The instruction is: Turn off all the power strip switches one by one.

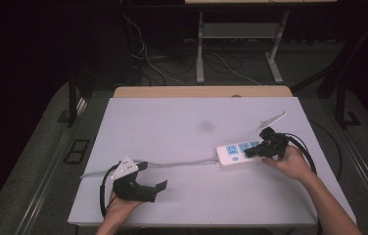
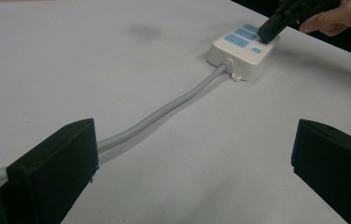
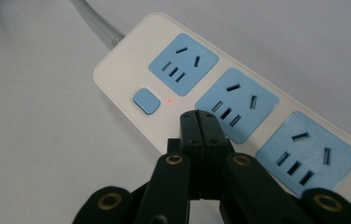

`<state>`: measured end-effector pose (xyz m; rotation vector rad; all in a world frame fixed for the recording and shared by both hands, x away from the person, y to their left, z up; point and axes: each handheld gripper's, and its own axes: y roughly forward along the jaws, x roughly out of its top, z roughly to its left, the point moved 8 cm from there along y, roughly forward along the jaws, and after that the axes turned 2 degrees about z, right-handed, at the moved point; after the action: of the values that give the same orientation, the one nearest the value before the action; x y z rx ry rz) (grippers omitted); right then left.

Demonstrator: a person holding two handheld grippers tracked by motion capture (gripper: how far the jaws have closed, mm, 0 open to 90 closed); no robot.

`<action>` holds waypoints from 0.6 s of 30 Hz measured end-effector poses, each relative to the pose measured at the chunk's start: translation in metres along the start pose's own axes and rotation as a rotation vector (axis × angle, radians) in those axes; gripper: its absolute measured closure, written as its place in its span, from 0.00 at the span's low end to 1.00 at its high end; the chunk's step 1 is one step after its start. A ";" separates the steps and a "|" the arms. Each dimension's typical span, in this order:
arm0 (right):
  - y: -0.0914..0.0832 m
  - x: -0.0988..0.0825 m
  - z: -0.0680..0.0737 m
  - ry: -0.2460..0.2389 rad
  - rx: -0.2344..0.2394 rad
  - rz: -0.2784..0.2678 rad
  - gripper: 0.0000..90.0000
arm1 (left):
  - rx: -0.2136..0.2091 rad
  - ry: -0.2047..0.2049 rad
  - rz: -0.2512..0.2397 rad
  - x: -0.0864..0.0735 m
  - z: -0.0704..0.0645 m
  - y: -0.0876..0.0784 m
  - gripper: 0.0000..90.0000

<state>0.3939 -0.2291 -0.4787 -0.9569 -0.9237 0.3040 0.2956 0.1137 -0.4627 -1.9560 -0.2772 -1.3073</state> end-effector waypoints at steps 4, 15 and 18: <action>0.000 0.001 0.000 -0.010 -0.021 0.002 1.00 | -0.001 -0.001 0.001 0.000 0.000 0.000 0.00; -0.003 0.004 0.003 -0.010 -0.016 0.022 1.00 | 0.003 -0.003 -0.001 0.000 0.002 -0.001 0.00; -0.003 0.004 0.005 -0.016 -0.009 0.029 1.00 | 0.003 -0.005 -0.001 0.000 0.002 -0.001 0.00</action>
<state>0.3914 -0.2257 -0.4731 -0.9782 -0.9276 0.3330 0.2962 0.1159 -0.4627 -1.9571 -0.2820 -1.3027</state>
